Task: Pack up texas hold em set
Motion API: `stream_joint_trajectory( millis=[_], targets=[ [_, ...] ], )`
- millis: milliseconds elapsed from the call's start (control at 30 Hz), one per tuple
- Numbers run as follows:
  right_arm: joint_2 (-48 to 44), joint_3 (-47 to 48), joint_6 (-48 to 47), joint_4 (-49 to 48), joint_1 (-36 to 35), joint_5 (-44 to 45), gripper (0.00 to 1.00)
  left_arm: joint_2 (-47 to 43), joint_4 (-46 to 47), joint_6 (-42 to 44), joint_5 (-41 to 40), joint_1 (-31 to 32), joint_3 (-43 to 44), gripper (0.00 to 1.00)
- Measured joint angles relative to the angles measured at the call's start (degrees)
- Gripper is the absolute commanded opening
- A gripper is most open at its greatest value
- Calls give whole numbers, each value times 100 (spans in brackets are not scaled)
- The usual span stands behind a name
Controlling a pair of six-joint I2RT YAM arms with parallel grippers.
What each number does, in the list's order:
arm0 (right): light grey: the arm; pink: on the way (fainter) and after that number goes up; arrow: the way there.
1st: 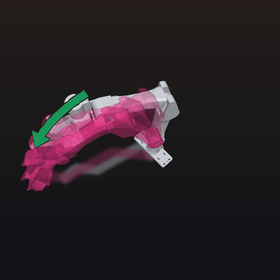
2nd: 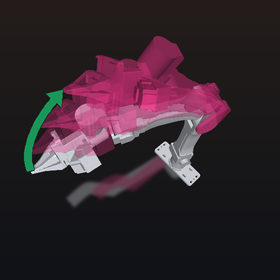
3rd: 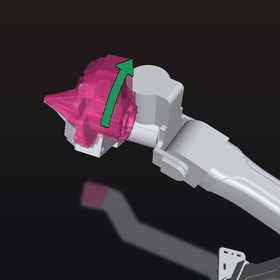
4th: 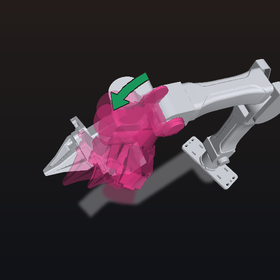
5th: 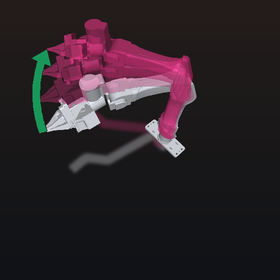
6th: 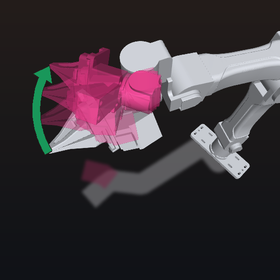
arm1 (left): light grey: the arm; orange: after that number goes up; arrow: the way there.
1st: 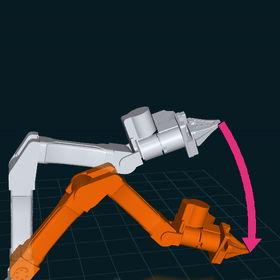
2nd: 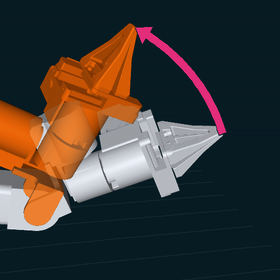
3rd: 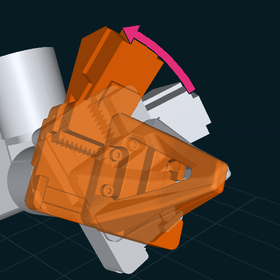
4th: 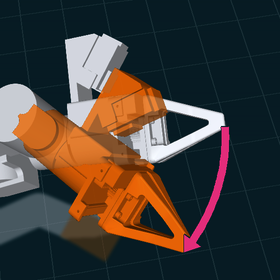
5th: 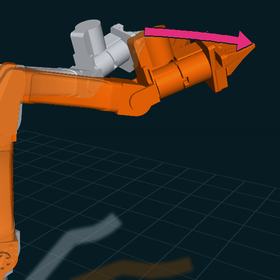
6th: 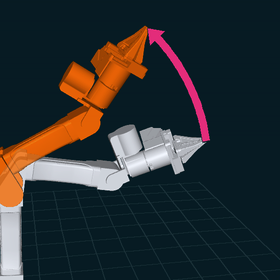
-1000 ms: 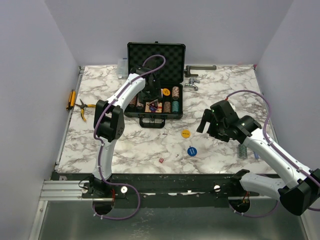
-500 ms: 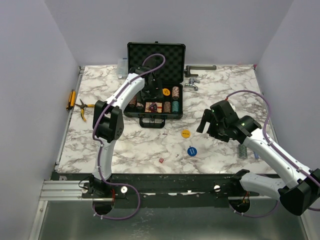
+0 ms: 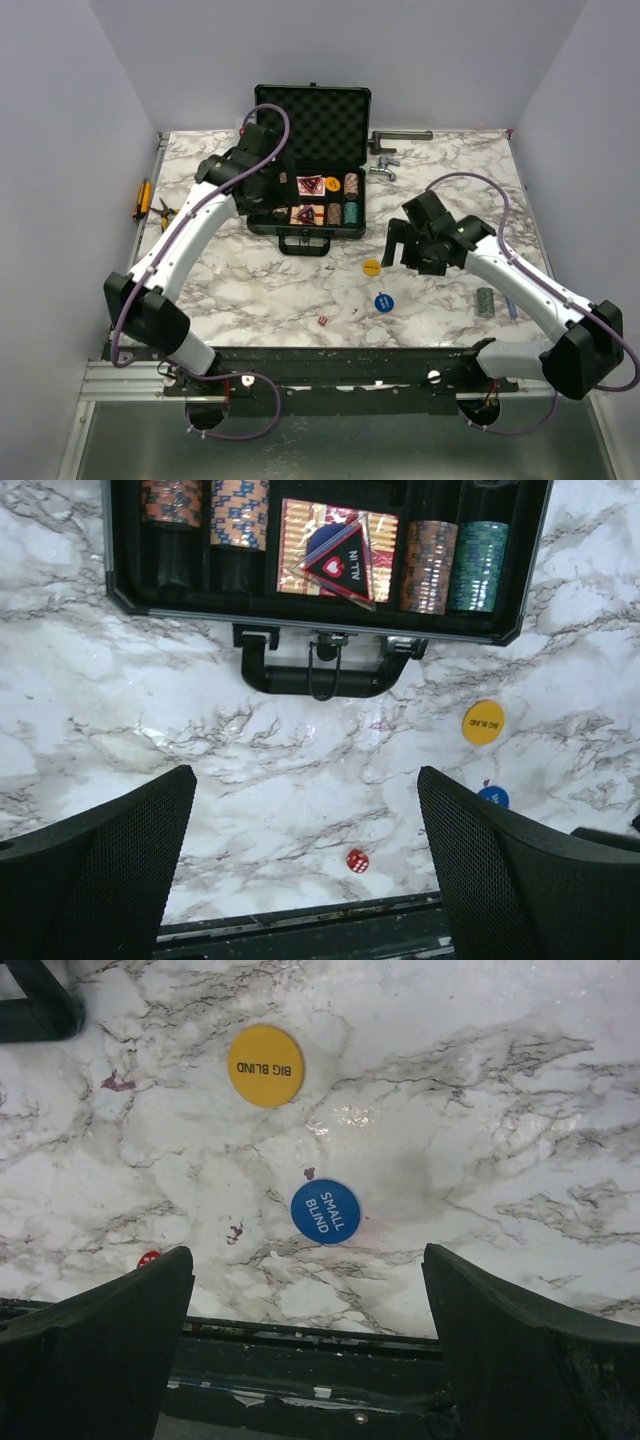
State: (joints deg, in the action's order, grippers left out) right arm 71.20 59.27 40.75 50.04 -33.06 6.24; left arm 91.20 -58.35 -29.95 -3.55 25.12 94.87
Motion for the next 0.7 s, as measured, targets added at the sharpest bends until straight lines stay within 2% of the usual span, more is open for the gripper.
stream_joint_trajectory(
  millis=[167,400,700],
  targets=[
    [407,149,-170,-144,0,-190,100,-1178,186,94,-105,0,-1202,98],
    [909,275,-190,-409,-2,-415,100,-3018,382,238,-245,-26,-2614,99],
    [1670,457,-179,-573,-44,-461,100,-4708,562,367,-116,-42,-3665,98]
  ],
)
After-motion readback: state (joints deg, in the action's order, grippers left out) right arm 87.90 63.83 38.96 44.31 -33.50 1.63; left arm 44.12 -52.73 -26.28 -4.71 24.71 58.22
